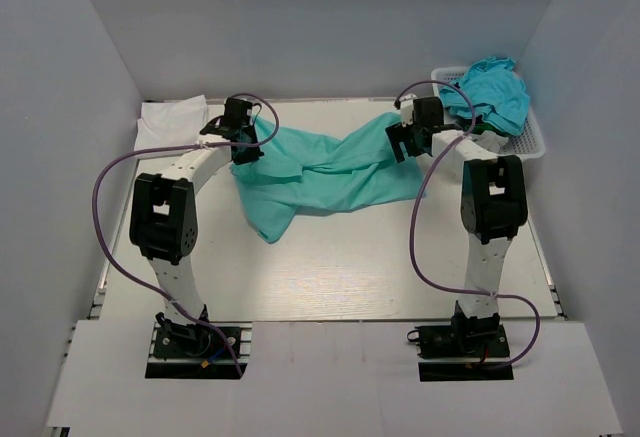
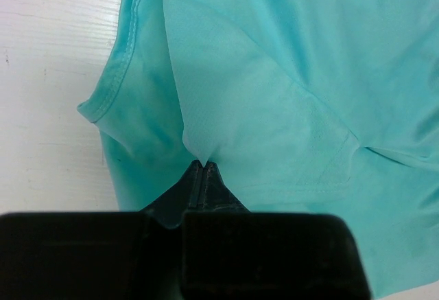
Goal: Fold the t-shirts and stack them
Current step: Flatten out the tshirt
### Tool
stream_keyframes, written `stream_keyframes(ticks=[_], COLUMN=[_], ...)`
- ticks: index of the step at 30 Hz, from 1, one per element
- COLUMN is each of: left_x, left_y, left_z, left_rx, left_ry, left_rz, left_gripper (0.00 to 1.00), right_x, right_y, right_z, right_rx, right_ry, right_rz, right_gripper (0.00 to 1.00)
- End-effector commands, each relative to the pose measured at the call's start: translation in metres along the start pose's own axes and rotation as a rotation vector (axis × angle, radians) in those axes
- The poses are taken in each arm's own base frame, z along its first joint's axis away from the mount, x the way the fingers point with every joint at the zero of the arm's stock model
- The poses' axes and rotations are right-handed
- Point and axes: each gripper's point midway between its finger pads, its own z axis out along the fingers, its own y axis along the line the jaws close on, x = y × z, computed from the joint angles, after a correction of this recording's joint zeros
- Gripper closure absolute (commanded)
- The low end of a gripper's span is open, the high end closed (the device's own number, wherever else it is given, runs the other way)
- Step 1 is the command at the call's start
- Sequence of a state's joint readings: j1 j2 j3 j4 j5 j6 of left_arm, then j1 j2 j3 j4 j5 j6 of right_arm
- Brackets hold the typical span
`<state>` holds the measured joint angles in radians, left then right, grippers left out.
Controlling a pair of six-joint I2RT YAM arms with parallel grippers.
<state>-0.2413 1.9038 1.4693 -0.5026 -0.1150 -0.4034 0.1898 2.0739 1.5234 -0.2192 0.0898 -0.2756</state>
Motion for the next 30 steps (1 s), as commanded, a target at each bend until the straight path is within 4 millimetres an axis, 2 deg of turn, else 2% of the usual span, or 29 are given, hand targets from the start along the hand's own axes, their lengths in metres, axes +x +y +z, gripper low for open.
stream_keyframes(ticks=[1,3,5,6,8,9,10,15,18,22,30], left_x=[-0.022,-0.025,-0.026,-0.030,-0.028,-0.028,-0.025,-0.029,-0.027,-0.031,-0.033], left_y=[-0.002,-0.003,-0.003,-0.005,-0.004,-0.004,-0.004,-0.004,-0.003,-0.005,-0.002], left_z=[-0.015,-0.016,-0.016,-0.018,-0.015,-0.015,-0.012,-0.013,-0.013,-0.015,-0.013], left_rx=[0.002,0.006,0.006,0.010,0.005,0.005,0.001,-0.004,-0.007,-0.004,-0.023], left_ry=[-0.055,-0.063,-0.063,-0.073,-0.060,-0.060,-0.052,-0.064,-0.055,-0.064,-0.065], left_rz=[-0.001,-0.003,-0.003,-0.004,-0.002,-0.002,-0.001,-0.002,-0.010,-0.012,-0.011], left_gripper=[1.00,1.00,1.00,1.00,1.00,1.00,1.00,1.00,1.00,1.00,1.00], right_x=[-0.033,-0.036,-0.047,-0.047,-0.034,-0.043,-0.041,-0.029,-0.028,-0.030,-0.025], right_y=[-0.012,-0.012,-0.014,-0.013,-0.005,-0.008,-0.007,-0.004,-0.005,0.001,0.002], right_z=[0.001,0.005,0.007,0.009,0.021,0.020,0.021,0.028,0.030,0.035,0.046], right_rx=[0.010,0.018,0.020,0.011,-0.019,-0.012,-0.014,-0.027,-0.029,-0.053,-0.065], right_ry=[-0.103,-0.120,-0.148,-0.145,-0.094,-0.109,-0.102,-0.066,-0.067,-0.072,-0.047], right_rz=[-0.093,-0.093,-0.097,-0.098,-0.096,-0.098,-0.098,-0.128,-0.135,-0.115,-0.078], right_gripper=[0.10,0.10,0.10,0.10,0.10,0.10,0.10,0.15,0.22,0.38,0.38])
